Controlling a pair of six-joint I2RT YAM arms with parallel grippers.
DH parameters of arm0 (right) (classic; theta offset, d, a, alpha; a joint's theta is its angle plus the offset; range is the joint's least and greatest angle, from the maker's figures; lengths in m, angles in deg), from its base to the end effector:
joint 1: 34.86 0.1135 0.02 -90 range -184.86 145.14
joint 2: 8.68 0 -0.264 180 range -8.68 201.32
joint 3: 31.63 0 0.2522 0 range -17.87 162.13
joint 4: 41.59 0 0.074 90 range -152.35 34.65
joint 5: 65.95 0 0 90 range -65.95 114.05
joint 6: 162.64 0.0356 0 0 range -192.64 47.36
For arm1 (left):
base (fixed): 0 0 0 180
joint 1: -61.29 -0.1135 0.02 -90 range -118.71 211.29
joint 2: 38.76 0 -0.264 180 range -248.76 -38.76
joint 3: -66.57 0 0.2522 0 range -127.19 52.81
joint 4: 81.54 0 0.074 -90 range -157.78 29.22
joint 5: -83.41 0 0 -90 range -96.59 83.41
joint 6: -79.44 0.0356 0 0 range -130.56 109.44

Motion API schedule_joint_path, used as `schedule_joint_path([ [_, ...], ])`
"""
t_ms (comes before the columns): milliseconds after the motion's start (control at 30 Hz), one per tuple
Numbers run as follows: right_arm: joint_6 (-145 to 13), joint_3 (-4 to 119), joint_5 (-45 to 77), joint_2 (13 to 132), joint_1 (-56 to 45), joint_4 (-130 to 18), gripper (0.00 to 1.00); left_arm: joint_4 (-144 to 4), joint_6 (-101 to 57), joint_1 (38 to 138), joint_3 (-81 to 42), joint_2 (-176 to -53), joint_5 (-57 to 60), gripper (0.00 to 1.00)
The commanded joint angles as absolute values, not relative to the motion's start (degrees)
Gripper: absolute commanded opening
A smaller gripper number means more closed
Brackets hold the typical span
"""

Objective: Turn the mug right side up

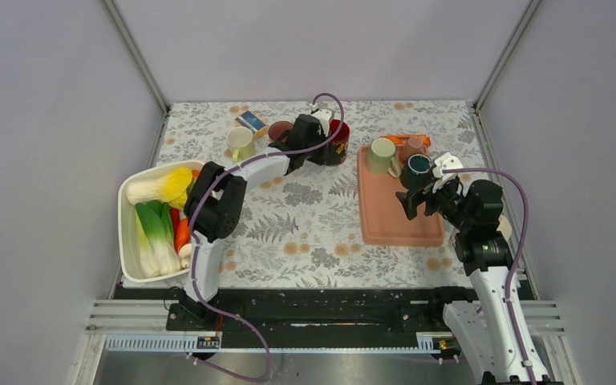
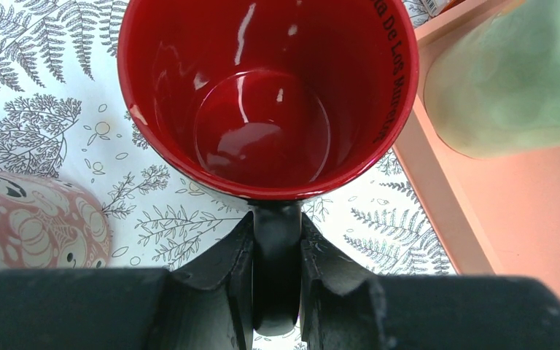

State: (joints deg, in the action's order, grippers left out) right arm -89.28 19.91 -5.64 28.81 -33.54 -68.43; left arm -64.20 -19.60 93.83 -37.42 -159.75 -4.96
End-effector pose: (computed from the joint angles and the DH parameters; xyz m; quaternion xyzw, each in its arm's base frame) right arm 0.1571 0.0213 0.3122 -0.2758 0.7212 0.1180 0.6244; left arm 0.4105 -0.2631 0.2043 0.1866 0.8644 -0.1774 0.4319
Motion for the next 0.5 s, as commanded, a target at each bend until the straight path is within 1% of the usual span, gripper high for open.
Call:
schedule_joint_path([
  [0,-88.48,19.94,-7.24,28.05,-34.19,-65.97,0.98,-67.86,-20.19,93.96,-41.03,-160.00,-5.86,0.21],
  [100,-88.46,19.97,-7.60,28.04,-34.28,-65.93,0.98,-67.86,-20.21,93.94,-40.68,-159.73,-5.51,0.29],
  [167,-88.38,20.03,-7.75,28.06,-34.32,-65.92,0.98,-67.82,-20.22,93.98,-40.23,-159.34,-5.23,0.37],
  [367,-88.19,20.07,-8.36,27.71,-34.50,-65.93,0.98,-67.29,-20.55,93.90,-38.59,-158.67,-4.15,0.49],
  [433,-88.11,20.02,-8.40,27.79,-34.46,-65.96,0.98,-66.44,-20.89,93.90,-38.35,-158.34,-3.94,0.54],
  [467,-88.17,20.03,-8.46,27.86,-34.54,-65.97,0.98,-66.47,-21.03,93.82,-38.10,-158.05,-3.80,0.59],
])
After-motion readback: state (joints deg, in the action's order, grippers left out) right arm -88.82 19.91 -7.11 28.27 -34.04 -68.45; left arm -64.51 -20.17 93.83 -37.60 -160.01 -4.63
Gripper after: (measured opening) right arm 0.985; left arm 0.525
